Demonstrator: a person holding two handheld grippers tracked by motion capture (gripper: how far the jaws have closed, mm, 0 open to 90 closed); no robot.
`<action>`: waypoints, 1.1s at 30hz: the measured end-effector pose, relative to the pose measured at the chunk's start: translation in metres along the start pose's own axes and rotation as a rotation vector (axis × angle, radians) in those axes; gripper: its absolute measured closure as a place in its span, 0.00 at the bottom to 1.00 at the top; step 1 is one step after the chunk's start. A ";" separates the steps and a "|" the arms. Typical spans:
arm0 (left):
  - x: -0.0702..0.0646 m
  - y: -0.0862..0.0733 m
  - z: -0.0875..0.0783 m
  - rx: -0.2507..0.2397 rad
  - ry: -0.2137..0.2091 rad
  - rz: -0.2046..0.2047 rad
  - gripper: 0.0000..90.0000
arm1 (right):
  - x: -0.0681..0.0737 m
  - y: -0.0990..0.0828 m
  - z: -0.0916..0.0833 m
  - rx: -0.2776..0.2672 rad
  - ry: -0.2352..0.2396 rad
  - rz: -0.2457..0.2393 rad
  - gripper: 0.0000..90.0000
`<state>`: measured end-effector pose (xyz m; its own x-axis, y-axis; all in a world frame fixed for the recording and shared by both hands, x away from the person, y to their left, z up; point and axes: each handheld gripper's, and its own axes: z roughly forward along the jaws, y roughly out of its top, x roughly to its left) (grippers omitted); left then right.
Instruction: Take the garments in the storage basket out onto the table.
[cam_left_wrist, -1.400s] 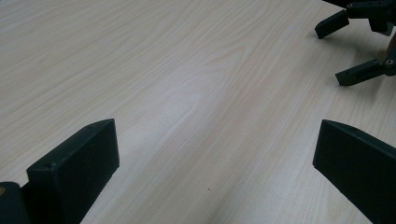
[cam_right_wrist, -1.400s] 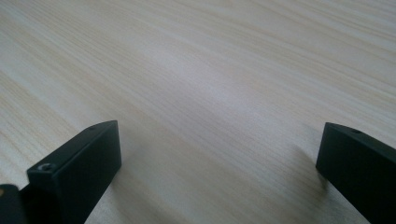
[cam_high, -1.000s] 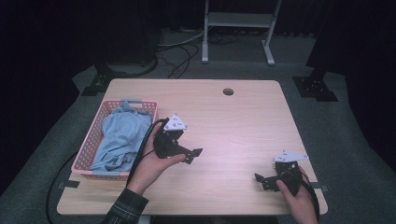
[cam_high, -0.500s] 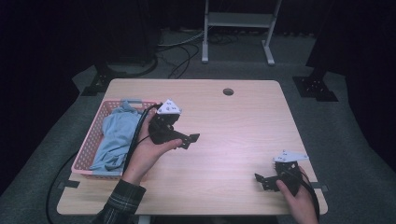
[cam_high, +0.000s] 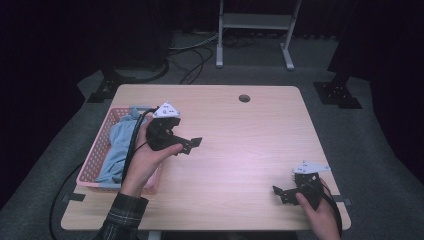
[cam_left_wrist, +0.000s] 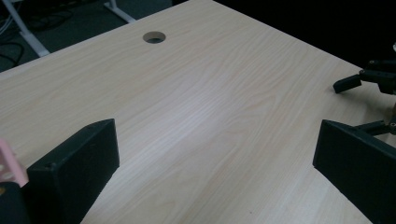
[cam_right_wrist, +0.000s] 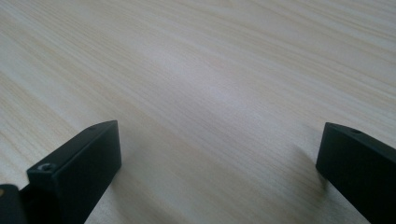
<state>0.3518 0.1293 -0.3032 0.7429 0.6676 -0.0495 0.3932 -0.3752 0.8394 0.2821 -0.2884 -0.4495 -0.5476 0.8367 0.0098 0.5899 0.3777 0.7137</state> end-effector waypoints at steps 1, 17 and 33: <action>0.002 -0.001 -0.002 0.002 0.007 0.000 0.00 | 0.000 0.000 0.000 0.000 0.000 0.000 0.00; 0.031 -0.015 -0.033 -0.024 0.100 -0.058 0.00 | 0.000 0.001 0.001 -0.001 -0.003 0.003 0.00; 0.060 -0.032 -0.065 -0.057 0.193 -0.131 0.00 | 0.000 0.001 0.001 -0.001 -0.003 0.003 0.00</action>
<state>0.3488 0.2235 -0.2973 0.5680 0.8209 -0.0601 0.4439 -0.2439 0.8623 0.2830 -0.2882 -0.4496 -0.5442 0.8389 0.0100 0.5908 0.3747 0.7145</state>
